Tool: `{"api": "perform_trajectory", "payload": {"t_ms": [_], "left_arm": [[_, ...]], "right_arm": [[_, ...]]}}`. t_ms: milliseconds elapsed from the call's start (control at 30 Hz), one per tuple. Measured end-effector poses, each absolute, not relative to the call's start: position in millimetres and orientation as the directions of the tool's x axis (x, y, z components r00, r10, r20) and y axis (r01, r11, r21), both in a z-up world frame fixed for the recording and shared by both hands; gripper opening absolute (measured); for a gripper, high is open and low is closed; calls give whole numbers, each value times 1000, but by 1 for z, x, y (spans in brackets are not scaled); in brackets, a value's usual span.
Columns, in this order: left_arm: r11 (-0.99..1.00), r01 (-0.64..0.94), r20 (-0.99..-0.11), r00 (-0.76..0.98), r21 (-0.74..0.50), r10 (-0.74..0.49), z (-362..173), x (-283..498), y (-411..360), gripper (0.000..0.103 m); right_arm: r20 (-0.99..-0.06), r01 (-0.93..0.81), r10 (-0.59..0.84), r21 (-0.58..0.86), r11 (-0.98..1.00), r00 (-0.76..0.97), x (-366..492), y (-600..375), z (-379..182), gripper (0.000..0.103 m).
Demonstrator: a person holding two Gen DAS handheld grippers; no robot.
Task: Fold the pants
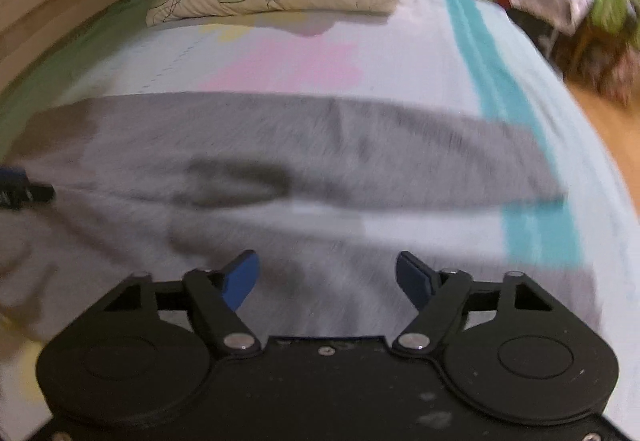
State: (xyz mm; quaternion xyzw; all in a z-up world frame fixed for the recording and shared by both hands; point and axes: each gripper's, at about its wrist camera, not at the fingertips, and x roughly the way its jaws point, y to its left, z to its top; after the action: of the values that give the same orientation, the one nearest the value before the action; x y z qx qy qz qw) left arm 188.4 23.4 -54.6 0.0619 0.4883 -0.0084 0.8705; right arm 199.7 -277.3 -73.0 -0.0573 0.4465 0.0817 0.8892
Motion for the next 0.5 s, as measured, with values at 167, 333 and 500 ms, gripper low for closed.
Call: {"api": "perform_trajectory", "payload": {"t_ms": [167,333,500], "left_arm": [[987,102,-833,552,126,49,-61,246,12,54],[992,78,-804,593,102,35,-82,284,13,54],[997,50,-866,500,52,20,-127,304,23,54]], "right_arm": [[-808,-306,188,10,952,559,272,-281,-86,67],[-812,-413,226,-21,910,538,335,-271,-107,68],[-820,-509,202,-123,852,536,383,-255,-122,75]]}}
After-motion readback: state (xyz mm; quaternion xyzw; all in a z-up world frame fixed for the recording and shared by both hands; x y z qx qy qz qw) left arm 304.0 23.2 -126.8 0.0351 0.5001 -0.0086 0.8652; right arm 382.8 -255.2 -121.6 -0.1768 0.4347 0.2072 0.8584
